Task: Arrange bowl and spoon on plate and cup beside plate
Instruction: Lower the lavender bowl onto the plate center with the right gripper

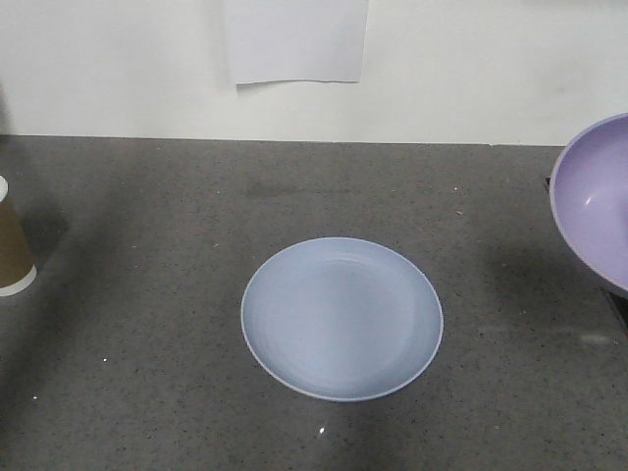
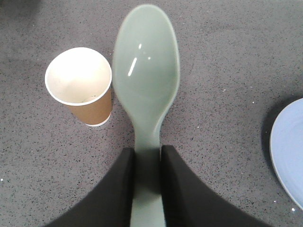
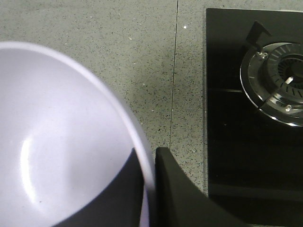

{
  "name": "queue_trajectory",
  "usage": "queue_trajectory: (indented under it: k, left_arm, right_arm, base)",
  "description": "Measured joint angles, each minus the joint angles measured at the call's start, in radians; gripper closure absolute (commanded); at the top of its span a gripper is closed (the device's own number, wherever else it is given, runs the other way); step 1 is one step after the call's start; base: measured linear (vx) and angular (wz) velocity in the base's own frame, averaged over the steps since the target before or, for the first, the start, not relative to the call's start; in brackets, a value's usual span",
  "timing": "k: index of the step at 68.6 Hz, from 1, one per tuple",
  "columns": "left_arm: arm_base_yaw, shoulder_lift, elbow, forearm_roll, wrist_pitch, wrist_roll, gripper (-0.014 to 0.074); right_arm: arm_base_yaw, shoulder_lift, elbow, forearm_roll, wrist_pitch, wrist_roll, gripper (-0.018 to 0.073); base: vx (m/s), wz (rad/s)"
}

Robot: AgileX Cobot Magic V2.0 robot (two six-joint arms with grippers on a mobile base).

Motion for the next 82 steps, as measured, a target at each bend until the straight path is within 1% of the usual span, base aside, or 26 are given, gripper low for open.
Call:
queue_trajectory:
  k: [28,36,43,51,62,70,74,82]
  left_arm:
    - [0.0,0.0,0.0,0.0,0.0,0.0,0.0603]
    - [0.0,0.0,0.0,0.0,0.0,0.0,0.0603]
    - [0.0,0.0,0.0,0.0,0.0,0.0,0.0603]
    - [0.0,0.0,0.0,0.0,0.0,0.0,0.0603]
    - [0.0,0.0,0.0,0.0,0.0,0.0,0.0603]
    - [0.0,0.0,0.0,0.0,0.0,0.0,0.0603]
    - [0.0,0.0,0.0,0.0,0.0,0.0,0.0603]
    - [0.0,0.0,0.0,0.0,0.0,0.0,0.0603]
  right_arm:
    - [0.0,0.002,0.0,0.006,0.0,0.0,0.0566]
    - [0.001,0.029,0.0,0.043,0.0,-0.022,0.0566]
    - [0.025,0.078,0.0,0.084,-0.009,-0.052,0.0564]
    - [0.091,0.163,0.0,0.111,-0.046,-0.075,0.0564]
    - [0.227,0.294,0.0,0.112,-0.114,-0.079,0.0564]
    - [0.308,0.395,0.0,0.119,-0.167,-0.079,0.0564]
    - [0.338,0.448,0.0,0.125,-0.196,-0.079,0.0564]
    - [0.36,0.537,0.0,0.167,-0.247,-0.082,0.0564]
  base:
    - [0.0,0.0]
    - [0.0,0.0]
    - [0.0,0.0]
    - [0.0,0.0]
    - [0.0,0.0]
    - [0.0,0.0]
    - [0.0,0.0]
    - [0.0,0.0]
